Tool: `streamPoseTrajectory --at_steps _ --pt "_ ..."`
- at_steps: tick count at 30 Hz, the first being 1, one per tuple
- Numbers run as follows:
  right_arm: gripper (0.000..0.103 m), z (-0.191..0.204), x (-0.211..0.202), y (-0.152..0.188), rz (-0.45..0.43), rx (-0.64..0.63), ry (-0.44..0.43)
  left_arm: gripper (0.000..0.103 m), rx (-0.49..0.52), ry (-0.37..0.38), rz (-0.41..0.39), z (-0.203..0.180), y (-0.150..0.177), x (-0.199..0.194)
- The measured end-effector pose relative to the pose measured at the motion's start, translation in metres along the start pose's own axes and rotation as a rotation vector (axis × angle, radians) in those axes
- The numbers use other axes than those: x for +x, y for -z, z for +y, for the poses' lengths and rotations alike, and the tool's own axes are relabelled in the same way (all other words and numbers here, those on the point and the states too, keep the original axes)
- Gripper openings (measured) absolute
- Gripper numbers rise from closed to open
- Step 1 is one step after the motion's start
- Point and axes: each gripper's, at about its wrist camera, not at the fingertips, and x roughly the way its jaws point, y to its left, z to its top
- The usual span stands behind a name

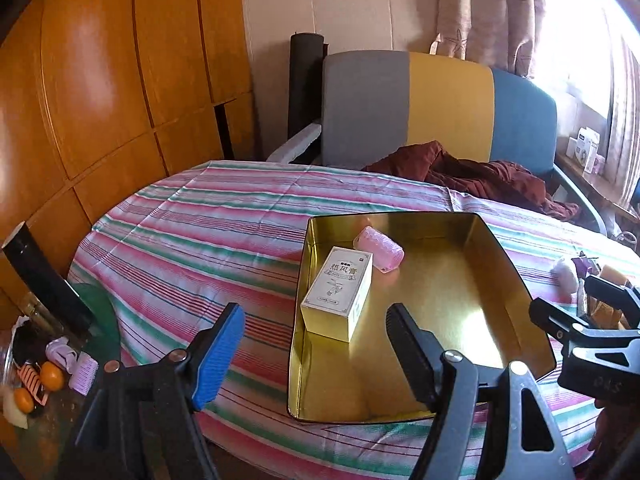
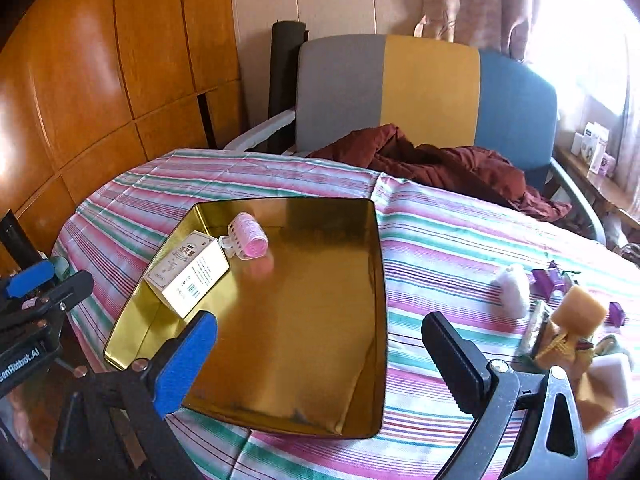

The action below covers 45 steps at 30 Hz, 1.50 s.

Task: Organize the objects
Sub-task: 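Carry the pink curler over the tray and open the right tool, then move both tools back toward the pile of items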

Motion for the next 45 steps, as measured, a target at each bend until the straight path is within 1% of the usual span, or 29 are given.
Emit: streamPoseTrajectory --at_steps 8,16,22,25,26,29,32,37,38,42,45 --pt "0.103 -0.007 -0.014 0.003 -0.031 -0.001 0.017 0.074 0.030 -0.009 -0.015 -0.009 0.001 -0.006" --pt "0.103 -0.020 -0.018 0.004 -0.040 0.021 0.032 0.074 0.055 -0.009 -0.012 -0.017 0.002 -0.006" --pt "0.103 -0.042 -0.019 0.008 -0.033 0.055 0.064 0.074 0.078 0.018 0.000 -0.026 0.001 -0.003" --pt "0.103 -0.058 -0.021 0.011 -0.029 0.077 0.088 0.074 0.090 0.066 0.013 -0.033 0.001 -0.001" --pt "0.103 -0.063 -0.021 0.012 -0.028 0.083 0.100 0.074 0.096 0.093 0.026 -0.036 0.001 0.002" --pt "0.103 -0.086 -0.025 0.015 -0.024 0.110 0.149 0.074 0.104 0.144 0.069 -0.048 0.001 0.010" --pt "0.103 -0.110 -0.031 0.017 -0.021 0.134 0.218 0.074 0.128 0.197 0.082 -0.059 0.001 0.013" --pt "0.103 -0.143 -0.050 0.018 -0.035 0.158 0.320 0.074 0.165 0.272 0.083 -0.087 -0.002 0.011" --pt "0.103 -0.149 -0.053 0.018 -0.036 0.159 0.340 0.074 0.178 0.297 0.088 -0.095 -0.003 0.011" --pt "0.103 -0.165 -0.067 0.023 -0.041 0.148 0.426 0.074 0.232 0.342 0.085 -0.120 -0.006 0.010" --pt "0.103 -0.174 -0.072 0.026 -0.041 0.138 0.452 0.074 0.267 0.369 0.075 -0.139 -0.008 0.005"
